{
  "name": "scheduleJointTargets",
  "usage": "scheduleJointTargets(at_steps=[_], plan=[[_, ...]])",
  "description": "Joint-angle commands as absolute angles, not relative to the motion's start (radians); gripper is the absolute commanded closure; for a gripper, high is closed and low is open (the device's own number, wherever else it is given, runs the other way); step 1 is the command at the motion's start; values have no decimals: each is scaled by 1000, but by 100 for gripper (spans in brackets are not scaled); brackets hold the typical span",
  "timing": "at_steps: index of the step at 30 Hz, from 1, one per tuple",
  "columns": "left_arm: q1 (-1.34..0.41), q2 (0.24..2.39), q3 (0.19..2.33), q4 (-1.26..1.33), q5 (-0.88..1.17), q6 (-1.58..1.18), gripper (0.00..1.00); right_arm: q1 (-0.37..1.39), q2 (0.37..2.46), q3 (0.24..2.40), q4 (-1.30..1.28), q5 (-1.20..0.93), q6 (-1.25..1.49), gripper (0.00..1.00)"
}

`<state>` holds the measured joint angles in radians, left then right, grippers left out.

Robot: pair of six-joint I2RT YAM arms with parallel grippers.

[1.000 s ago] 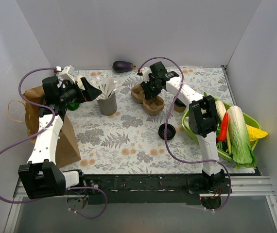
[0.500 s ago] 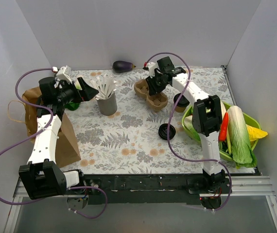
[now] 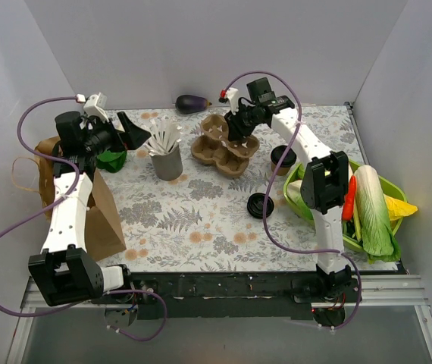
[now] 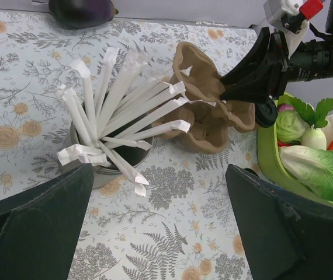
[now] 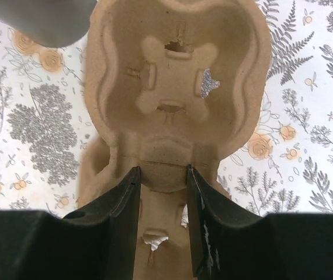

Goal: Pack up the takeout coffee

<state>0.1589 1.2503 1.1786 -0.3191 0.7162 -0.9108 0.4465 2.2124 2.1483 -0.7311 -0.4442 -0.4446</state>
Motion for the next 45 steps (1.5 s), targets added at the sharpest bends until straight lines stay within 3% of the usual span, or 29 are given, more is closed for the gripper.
scheduleJointTargets(at_steps=[1,2,3,5,12,18,23,31,45], plan=[[175,1275,1238,-330,729,-891,2,425,2138,2128,-706,-539,-474,99],[176,1278,1244,-328,730,-893,2,395,2138,2129,-689,-595,-447,99],[176,1281,1252,-328,732,-893,2,409,2144,2131,-666,-427,-430,99],[178,1281,1259,-331,732,-890,2,446,2146,2128,-663,-333,-573,99],[181,1272,1278,-351,736,-867,2,425,2085,2088,-637,-481,-548,99],[179,1279,1305,-359,715,-828,2,436,1965,1982,-771,-742,-656,99],[181,1289,1308,-331,719,-841,2,512,1888,1855,-886,-790,-732,99],[178,1295,1319,-321,744,-868,2,610,1805,1608,-813,-703,-812,99],[178,1236,1318,-397,718,-804,2,604,1985,1680,-713,-505,-841,99]])
